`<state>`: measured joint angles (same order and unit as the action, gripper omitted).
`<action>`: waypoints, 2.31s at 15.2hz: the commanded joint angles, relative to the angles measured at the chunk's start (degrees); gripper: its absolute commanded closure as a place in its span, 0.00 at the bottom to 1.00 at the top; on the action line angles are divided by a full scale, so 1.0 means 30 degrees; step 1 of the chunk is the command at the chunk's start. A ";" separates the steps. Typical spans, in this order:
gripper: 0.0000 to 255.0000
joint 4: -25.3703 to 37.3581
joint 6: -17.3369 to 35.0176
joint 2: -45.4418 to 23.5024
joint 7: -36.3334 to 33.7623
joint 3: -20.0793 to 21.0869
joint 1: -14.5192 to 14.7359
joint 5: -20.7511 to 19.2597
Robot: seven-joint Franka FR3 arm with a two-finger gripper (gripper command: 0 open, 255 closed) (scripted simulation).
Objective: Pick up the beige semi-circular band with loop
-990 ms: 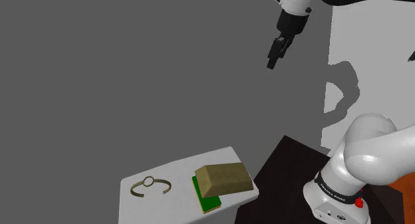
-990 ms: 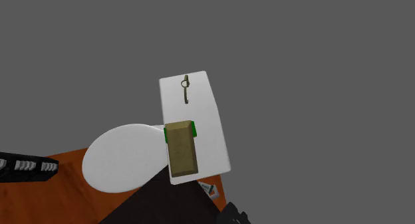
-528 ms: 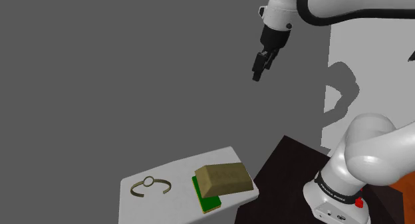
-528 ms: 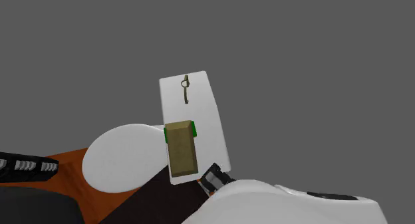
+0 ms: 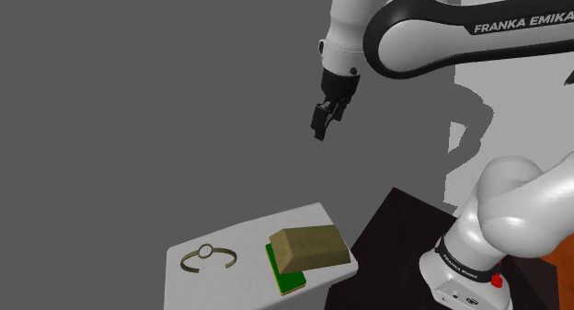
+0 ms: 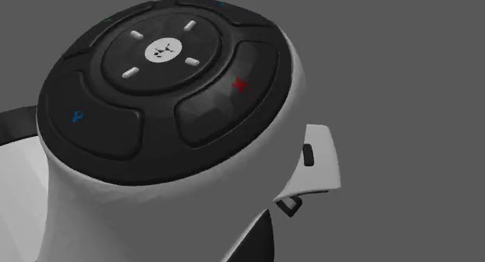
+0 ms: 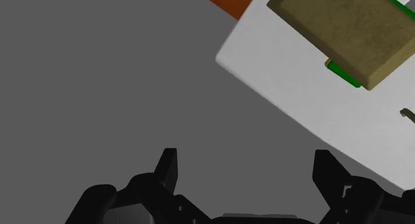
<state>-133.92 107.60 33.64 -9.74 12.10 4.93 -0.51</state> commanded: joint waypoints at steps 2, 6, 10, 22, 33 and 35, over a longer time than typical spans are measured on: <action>0.00 0.0147 0.1089 -0.1362 -0.1068 0.0959 0.0206 0.0176; 0.00 0.0784 0.2376 -0.3482 -0.2583 0.2279 0.0385 0.0112; 0.00 0.1778 0.3500 -0.5865 -0.4235 0.3567 0.0494 -0.0375; 0.00 0.6990 0.5067 -1.4421 -0.9984 0.6013 0.1846 -0.4635; 0.00 1.3265 0.4378 -2.1401 -1.2932 0.5410 0.5107 -0.7880; 0.00 1.3107 0.4747 -2.1643 -1.3067 0.5311 0.5158 -0.8045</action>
<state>-94.27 121.32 -31.08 -48.75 28.14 20.37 -24.45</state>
